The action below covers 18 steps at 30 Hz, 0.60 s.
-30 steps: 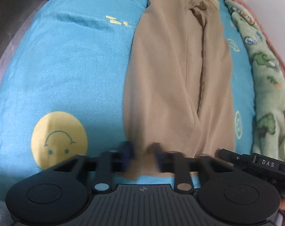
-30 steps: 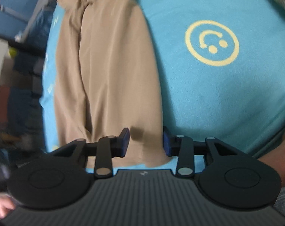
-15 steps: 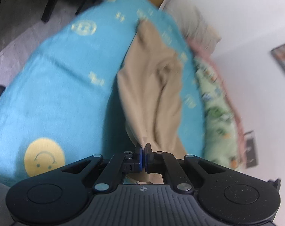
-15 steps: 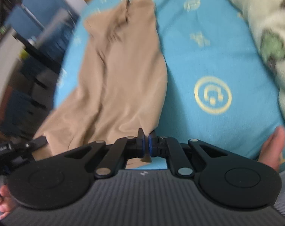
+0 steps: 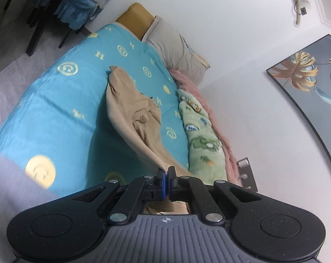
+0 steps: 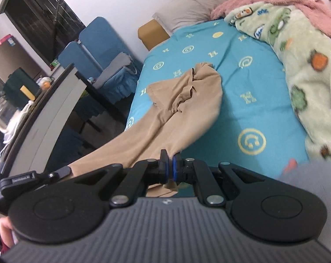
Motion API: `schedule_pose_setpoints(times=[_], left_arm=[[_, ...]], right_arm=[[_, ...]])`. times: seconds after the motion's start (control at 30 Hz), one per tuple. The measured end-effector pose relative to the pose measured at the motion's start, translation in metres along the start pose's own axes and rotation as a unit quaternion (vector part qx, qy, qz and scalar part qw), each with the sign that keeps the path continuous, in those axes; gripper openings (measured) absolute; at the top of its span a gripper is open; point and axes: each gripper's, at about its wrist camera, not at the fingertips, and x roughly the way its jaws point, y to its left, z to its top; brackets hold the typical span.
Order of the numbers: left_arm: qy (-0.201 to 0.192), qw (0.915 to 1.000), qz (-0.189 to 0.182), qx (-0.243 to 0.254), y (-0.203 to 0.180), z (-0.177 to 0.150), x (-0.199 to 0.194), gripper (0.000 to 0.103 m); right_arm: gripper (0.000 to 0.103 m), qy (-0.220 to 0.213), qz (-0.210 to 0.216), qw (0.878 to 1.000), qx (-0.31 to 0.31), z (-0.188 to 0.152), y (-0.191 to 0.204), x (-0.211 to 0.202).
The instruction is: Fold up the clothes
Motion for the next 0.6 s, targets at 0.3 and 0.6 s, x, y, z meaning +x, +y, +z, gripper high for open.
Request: schedule_pose_setpoints(times=[0.3, 0.6], left_arm=[[-0.001, 0.9948, 0.09, 0.047, -0.003, 0.069, 0.084, 0.002], [-0.018, 0.9819, 0.16, 0.1, 0.021, 0.149, 0.232, 0.002]], right_arm=[[0.007, -0.002, -0.027, 0.999, 0.036, 0.045, -0.016, 0.053], [0.007, 0.003, -0.073, 0.997, 0.034, 0.118, -0.039, 0.184]])
